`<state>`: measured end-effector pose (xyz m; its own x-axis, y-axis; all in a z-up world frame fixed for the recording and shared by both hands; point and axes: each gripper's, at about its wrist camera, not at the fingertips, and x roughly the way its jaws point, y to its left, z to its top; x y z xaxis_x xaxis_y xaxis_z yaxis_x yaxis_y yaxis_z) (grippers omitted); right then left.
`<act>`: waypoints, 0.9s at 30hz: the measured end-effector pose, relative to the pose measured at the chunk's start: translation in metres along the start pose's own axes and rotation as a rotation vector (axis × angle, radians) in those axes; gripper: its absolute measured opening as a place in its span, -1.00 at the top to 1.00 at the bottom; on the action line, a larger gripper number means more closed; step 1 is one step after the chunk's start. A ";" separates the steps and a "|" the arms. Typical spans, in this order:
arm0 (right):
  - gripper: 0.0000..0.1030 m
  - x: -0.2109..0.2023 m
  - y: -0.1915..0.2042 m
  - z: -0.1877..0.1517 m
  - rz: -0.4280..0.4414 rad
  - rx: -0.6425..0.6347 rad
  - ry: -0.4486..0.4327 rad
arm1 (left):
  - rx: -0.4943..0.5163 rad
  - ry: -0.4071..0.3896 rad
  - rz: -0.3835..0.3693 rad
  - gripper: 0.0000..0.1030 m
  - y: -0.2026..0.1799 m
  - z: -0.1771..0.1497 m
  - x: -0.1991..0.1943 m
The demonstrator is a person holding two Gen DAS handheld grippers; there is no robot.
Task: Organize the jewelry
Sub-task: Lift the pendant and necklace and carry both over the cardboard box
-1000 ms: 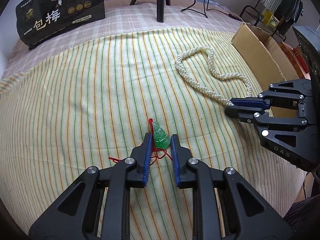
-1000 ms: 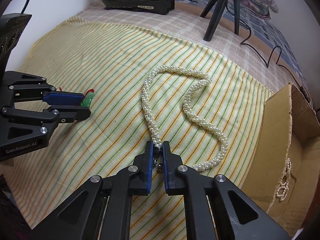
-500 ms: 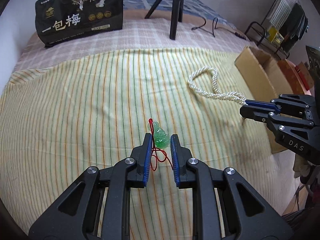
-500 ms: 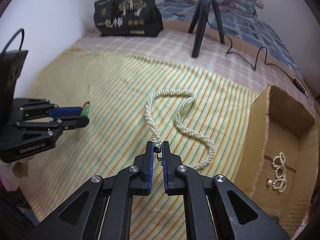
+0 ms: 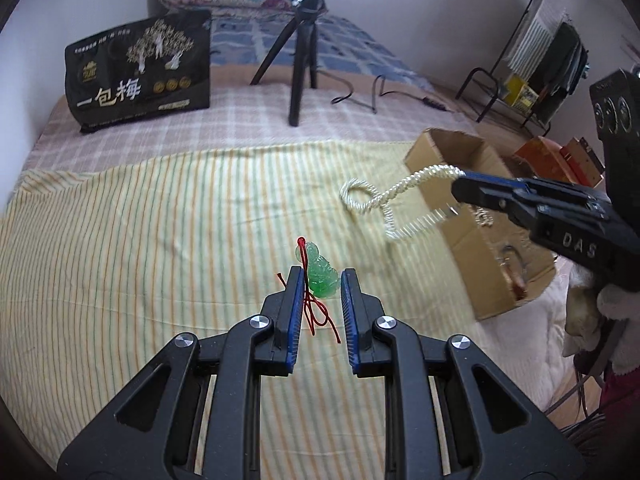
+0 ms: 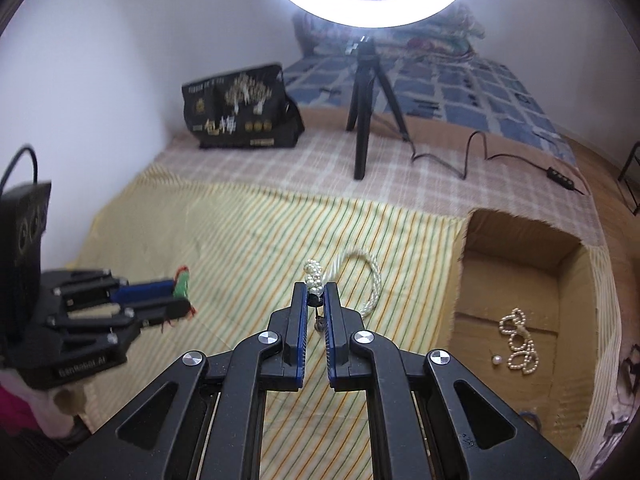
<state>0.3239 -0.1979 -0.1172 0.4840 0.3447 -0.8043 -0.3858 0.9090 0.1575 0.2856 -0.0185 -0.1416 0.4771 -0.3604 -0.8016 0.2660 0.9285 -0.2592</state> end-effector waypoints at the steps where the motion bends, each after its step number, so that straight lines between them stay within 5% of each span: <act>1: 0.88 -0.005 -0.001 0.001 0.003 0.008 -0.011 | 0.003 -0.005 -0.004 0.66 -0.003 0.000 -0.002; 27: 0.88 -0.113 -0.051 0.032 -0.027 0.151 -0.296 | 0.127 -0.080 -0.128 0.66 -0.082 0.017 -0.018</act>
<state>0.3139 -0.2762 -0.0160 0.7082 0.3532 -0.6113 -0.2597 0.9355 0.2397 0.2693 -0.0901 -0.0969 0.4965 -0.4857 -0.7195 0.4296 0.8577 -0.2825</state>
